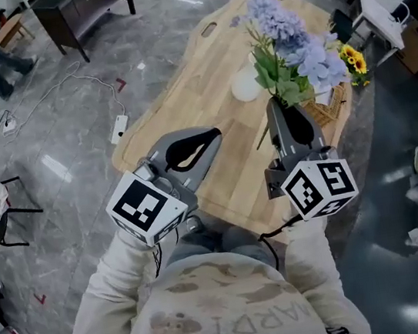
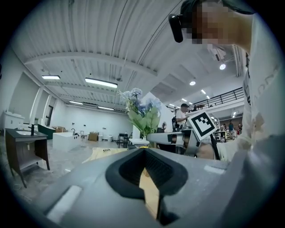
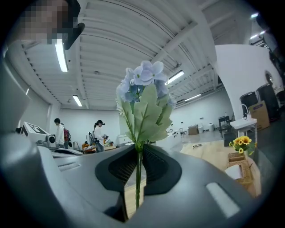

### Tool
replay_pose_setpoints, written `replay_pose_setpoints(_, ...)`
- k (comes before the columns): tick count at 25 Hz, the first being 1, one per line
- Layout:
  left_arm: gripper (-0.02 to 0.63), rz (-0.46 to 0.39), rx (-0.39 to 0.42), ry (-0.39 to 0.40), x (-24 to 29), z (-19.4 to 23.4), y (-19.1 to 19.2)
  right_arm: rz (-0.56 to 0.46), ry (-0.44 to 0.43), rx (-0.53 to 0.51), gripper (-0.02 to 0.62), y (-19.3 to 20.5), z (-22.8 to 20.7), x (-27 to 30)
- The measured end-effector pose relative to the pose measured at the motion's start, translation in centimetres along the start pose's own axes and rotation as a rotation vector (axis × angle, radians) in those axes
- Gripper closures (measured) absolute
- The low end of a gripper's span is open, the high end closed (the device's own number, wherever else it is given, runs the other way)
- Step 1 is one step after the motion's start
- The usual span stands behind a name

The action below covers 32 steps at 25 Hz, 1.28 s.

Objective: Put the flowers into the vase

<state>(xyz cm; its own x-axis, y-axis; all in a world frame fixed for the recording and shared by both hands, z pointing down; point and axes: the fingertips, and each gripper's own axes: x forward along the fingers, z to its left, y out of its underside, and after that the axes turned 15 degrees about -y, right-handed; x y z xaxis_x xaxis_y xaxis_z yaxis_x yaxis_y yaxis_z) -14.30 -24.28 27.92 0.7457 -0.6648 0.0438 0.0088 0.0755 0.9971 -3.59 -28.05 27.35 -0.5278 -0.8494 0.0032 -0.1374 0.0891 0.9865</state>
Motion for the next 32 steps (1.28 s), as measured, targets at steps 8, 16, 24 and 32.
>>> replay_pose_setpoints(8,0.604,-0.005,-0.029,0.067,2.7,0.3,0.0,-0.018,0.077,-0.021,0.535,-2.0,-4.2,1.2)
replay_pose_setpoints(16,0.605,0.031,-0.034,0.066,6.6,3.8,0.1,-0.063,0.081,-0.083,0.535,-4.7,-10.3,7.3)
replay_pose_setpoints(24,0.606,0.018,0.029,0.057,10.2,3.8,1.5,-0.15,0.046,-0.169,0.534,-4.7,-15.6,10.6)
replay_pose_setpoints(32,0.605,0.07,0.008,0.018,12.3,6.5,2.1,-0.159,0.029,-0.189,0.534,-3.2,-19.4,15.4)
